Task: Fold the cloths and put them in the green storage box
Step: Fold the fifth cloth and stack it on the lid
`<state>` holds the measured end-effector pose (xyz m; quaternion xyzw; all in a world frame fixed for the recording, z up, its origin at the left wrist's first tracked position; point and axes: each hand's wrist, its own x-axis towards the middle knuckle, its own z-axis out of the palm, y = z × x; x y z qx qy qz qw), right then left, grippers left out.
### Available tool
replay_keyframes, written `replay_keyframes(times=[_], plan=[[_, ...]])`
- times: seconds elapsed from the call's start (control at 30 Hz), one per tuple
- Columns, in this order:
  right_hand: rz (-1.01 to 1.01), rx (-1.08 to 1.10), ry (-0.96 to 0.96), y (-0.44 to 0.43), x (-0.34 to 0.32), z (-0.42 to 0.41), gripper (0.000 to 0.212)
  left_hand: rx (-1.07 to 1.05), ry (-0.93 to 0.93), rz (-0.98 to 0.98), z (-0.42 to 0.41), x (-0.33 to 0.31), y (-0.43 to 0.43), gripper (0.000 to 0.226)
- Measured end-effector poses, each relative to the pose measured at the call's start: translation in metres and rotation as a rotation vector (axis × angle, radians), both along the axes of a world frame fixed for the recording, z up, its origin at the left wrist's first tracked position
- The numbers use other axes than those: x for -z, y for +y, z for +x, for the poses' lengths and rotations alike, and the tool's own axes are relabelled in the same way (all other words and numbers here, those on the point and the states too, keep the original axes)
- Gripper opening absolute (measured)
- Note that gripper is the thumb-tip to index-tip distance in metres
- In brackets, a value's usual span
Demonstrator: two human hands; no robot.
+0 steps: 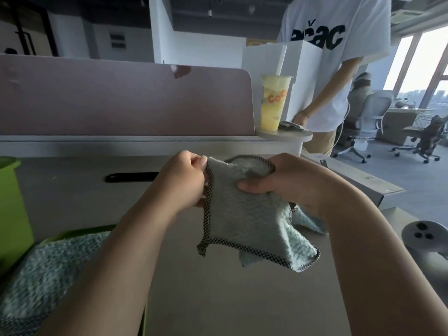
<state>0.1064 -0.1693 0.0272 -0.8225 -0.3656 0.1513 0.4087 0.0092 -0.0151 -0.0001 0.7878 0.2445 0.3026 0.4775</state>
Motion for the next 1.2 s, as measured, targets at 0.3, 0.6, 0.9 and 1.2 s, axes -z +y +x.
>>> replay_keyframes(times=[0.3,0.6,0.9,1.2], plan=[[0.098,0.042,-0.059,-0.010,-0.004,0.003,0.019,-0.112,-0.003,-0.001,-0.008,-0.001,0.021,0.024],[0.058,0.021,0.057,-0.026,-0.010,0.002,0.021,-0.128,-0.007,0.078,-0.007,-0.002,0.020,0.034],[0.224,0.024,0.362,-0.034,-0.015,0.003,0.019,0.706,0.292,-0.340,-0.041,-0.014,0.012,0.081],[0.441,-0.014,0.652,-0.038,-0.023,0.009,0.018,1.070,-0.257,-0.927,-0.044,-0.021,0.016,0.035]])
